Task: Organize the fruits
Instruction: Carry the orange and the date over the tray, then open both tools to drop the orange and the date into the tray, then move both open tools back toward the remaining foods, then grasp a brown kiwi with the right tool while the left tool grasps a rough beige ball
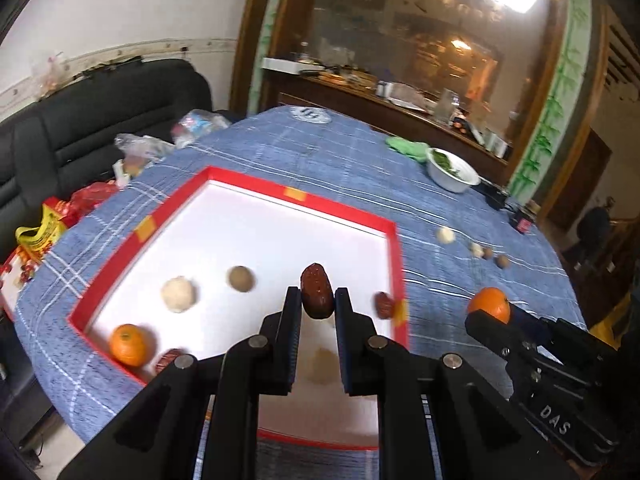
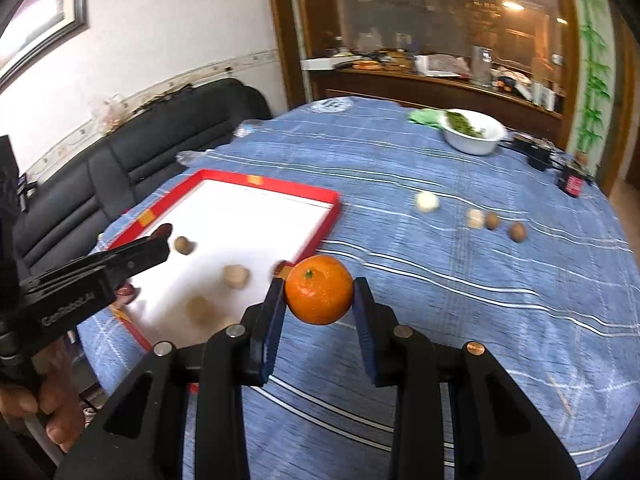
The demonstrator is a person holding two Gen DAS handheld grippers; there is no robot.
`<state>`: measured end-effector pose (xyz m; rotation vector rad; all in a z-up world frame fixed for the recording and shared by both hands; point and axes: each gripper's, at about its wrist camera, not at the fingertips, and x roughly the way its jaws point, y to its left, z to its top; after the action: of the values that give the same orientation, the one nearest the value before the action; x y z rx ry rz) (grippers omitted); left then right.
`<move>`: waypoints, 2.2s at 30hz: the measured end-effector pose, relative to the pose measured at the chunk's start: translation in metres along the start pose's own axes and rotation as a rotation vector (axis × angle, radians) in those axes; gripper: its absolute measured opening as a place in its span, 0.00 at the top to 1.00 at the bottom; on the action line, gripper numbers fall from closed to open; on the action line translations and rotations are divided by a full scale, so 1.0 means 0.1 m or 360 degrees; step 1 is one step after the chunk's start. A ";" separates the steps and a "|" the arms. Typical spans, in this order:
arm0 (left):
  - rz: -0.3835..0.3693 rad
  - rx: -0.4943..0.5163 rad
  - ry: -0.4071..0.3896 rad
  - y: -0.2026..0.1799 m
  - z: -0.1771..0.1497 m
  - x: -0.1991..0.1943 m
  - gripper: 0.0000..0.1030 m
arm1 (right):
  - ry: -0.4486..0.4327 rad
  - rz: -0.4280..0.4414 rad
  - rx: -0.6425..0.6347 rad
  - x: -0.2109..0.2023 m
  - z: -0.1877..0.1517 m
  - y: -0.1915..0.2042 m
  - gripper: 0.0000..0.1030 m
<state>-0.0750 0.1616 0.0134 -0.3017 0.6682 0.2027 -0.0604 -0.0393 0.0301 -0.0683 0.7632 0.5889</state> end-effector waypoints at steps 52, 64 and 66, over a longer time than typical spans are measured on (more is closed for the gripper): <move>0.0030 0.0272 0.0208 -1.66 0.41 1.28 0.28 | 0.0115 -0.0470 0.0401 0.59 0.28 -2.21 0.52; 0.0086 0.0302 0.0318 -1.97 0.41 1.87 0.35 | 0.0272 -0.0460 0.0228 1.11 0.38 -2.35 0.75; 0.0105 0.0291 0.0325 -2.00 0.41 1.95 0.37 | 0.0248 -0.0421 0.0289 1.06 0.36 -2.40 0.75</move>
<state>0.1541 0.0055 -0.0384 -0.1254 0.8936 0.1738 0.1488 -0.1802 -0.0503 -0.0470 0.9391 0.2633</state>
